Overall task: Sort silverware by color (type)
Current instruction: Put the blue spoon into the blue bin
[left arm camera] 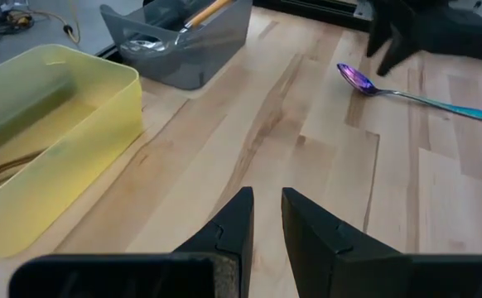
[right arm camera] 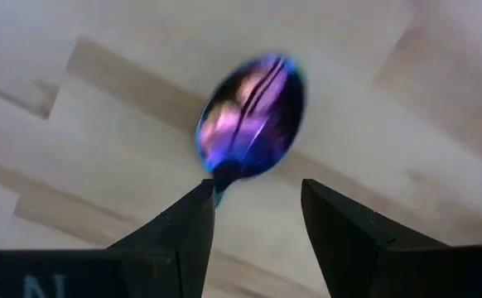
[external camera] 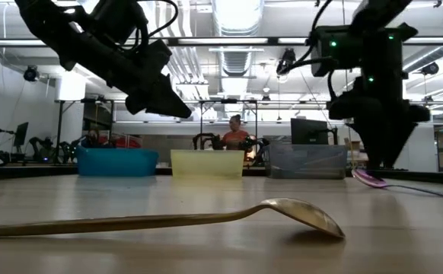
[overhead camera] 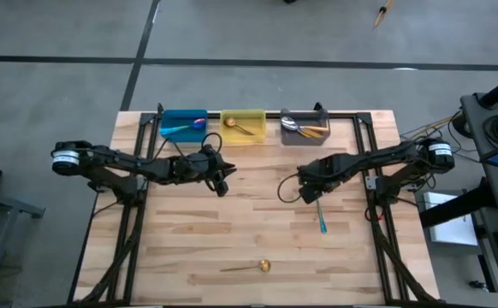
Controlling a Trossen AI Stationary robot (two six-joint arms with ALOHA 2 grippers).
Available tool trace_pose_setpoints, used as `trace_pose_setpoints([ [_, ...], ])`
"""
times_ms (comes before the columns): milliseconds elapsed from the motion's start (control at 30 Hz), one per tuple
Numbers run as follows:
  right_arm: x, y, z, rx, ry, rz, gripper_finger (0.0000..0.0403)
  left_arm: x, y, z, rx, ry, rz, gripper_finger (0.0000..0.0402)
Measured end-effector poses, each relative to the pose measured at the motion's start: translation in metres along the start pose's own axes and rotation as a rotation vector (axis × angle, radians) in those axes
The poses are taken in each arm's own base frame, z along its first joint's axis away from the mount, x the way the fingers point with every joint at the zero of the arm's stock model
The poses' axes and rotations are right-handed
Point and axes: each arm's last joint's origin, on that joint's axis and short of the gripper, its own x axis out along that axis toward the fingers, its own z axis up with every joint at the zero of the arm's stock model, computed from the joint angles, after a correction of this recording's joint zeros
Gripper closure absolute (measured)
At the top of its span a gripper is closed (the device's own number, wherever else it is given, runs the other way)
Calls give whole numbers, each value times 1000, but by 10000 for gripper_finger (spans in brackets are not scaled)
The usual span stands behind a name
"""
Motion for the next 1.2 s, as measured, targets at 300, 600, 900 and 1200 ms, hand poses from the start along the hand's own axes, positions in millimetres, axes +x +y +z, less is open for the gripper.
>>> trace_pose_setpoints([
  [300,10,14,-25,54,12,72,232,0,0,0,-5,-4,2,354],
  [600,22,26,-35,77,1,42,232,0,0,4,13,-38,-3,354],
  [900,46,35,-32,26,21,-53,272,0,0,4,13,-41,-3,354],
  [1200,43,39,-29,-48,1,-67,386,0,0,4,13,-47,27,354],
])
